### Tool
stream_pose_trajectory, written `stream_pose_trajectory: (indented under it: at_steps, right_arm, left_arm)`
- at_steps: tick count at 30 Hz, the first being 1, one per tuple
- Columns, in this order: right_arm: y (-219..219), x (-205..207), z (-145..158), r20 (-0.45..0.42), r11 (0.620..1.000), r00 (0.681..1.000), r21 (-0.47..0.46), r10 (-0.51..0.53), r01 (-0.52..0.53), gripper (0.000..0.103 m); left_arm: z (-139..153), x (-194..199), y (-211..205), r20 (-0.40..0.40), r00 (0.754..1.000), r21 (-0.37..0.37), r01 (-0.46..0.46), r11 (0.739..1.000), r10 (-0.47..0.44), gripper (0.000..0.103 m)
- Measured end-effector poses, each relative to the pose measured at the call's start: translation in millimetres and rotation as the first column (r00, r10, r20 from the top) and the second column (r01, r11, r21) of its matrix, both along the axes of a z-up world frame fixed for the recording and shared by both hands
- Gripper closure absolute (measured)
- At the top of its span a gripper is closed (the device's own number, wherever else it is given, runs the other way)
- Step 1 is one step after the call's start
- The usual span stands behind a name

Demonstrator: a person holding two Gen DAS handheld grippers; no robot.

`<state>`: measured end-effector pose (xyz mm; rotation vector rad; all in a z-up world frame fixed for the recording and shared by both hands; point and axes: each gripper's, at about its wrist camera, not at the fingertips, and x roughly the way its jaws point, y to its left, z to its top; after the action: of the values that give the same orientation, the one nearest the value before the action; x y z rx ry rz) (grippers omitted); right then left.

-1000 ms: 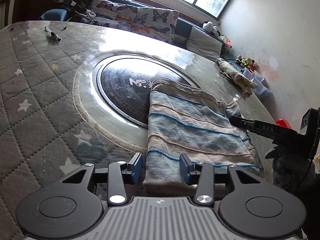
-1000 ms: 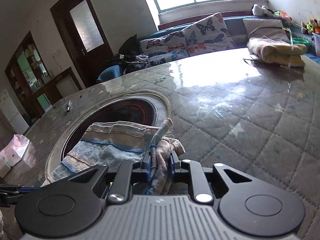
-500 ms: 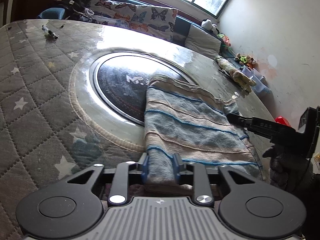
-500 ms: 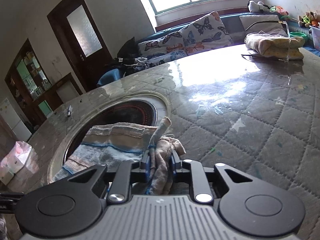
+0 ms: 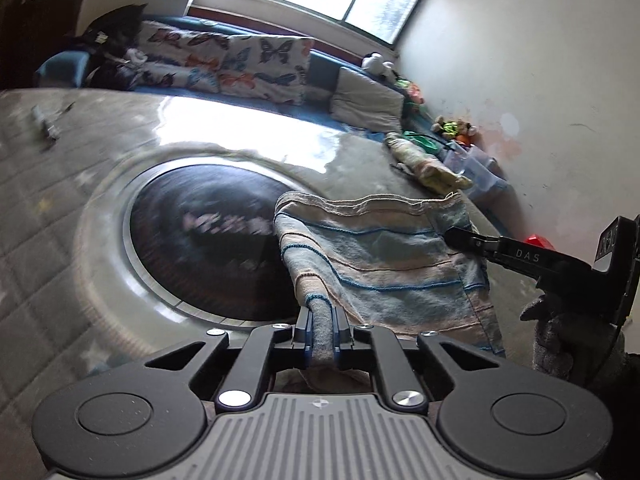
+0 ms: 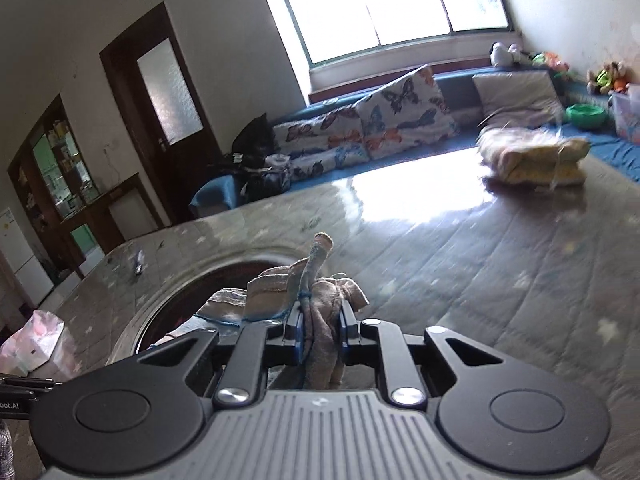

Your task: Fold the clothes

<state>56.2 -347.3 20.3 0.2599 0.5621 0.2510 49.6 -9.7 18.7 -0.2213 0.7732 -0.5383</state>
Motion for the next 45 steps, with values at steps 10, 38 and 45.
stream_pose_trajectory:
  at_steps: [10, 38, 45]
  right_arm:
    - [-44, 19, 32, 0.043, 0.992, 0.996, -0.096, -0.077, 0.081, 0.088]
    - [-126, 91, -21, -0.09, 0.963, 0.98, -0.221, -0.177, 0.154, 0.083]
    - [-132, 90, -12, -0.07, 0.951, 0.971, -0.23, -0.227, 0.206, 0.079]
  left_arm:
    - [17, 35, -72, 0.029, 0.996, 0.029, 0.084, 0.996, -0.085, 0.093]
    - [-32, 86, -155, -0.1, 0.986, 0.084, 0.141, 0.986, -0.132, 0.089]
    - [-27, 84, -149, -0.087, 0.988, 0.091, 0.138, 0.986, -0.13, 0.087]
